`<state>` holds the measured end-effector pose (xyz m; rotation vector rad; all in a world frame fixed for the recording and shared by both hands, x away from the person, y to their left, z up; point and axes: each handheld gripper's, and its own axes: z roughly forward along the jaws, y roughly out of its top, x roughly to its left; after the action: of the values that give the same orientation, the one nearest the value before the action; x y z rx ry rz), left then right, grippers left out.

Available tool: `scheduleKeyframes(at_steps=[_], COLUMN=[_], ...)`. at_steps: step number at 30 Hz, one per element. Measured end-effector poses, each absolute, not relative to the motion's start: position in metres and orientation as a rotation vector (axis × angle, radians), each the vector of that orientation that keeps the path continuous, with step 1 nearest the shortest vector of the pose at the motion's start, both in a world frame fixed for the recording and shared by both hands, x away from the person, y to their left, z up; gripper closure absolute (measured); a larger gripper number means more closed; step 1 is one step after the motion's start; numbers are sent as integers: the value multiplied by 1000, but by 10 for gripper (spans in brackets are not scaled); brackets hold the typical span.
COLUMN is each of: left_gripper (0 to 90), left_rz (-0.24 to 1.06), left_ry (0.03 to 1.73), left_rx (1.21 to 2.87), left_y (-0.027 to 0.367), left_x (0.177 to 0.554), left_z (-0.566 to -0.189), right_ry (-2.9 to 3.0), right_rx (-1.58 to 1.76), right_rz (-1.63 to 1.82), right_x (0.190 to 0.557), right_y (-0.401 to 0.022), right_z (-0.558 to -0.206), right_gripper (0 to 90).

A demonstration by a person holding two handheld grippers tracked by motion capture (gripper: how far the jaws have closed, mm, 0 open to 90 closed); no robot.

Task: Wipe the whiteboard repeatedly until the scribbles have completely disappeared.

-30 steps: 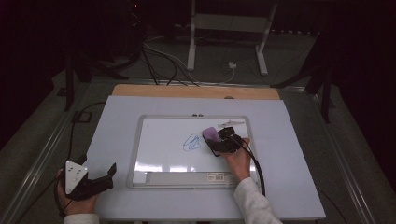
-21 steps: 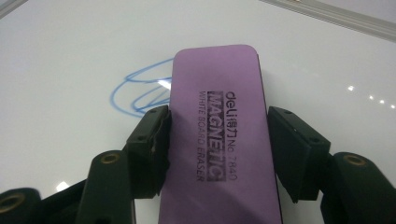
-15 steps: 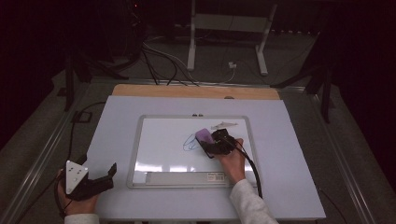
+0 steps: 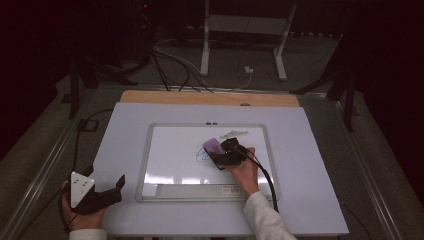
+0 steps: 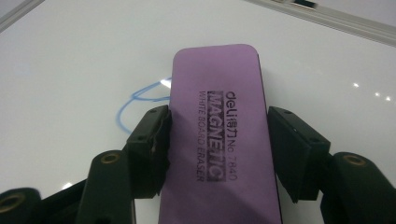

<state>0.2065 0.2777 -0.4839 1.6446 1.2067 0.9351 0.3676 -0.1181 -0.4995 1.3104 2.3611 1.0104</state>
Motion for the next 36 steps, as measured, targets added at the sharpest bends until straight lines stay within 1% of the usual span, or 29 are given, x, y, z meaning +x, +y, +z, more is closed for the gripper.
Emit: scheduleKeyframes(at_steps=[3, 8, 15, 22, 29, 31, 36], left_gripper=[6, 5, 6, 6, 6, 5, 6], left_rz=[935, 933, 932, 932, 935, 932, 935], left_ry=[1209, 1213, 1207, 1210, 1210, 1212, 1208], left_rx=[1643, 1638, 1644, 1642, 1633, 1635, 1636], left_y=[278, 279, 278, 279, 280, 280, 279], left_x=[206, 206, 207, 207, 206, 206, 206], left_z=[-484, -484, -484, -484, -484, -484, -484], right_ry=[2363, 2261, 2270, 2350, 2263, 2260, 2340], right_rx=[1309, 1423, 1391, 1282, 1402, 1379, 1335], right_rz=[1012, 984, 995, 1004, 996, 968, 1019], right_x=[369, 383, 390, 382, 394, 392, 383], right_y=[-117, -121, -111, -98, -101, -97, -92], right_z=[-499, -500, -501, -500, -501, -500, -501], right_gripper=[420, 420, 420, 420, 420, 420, 421])
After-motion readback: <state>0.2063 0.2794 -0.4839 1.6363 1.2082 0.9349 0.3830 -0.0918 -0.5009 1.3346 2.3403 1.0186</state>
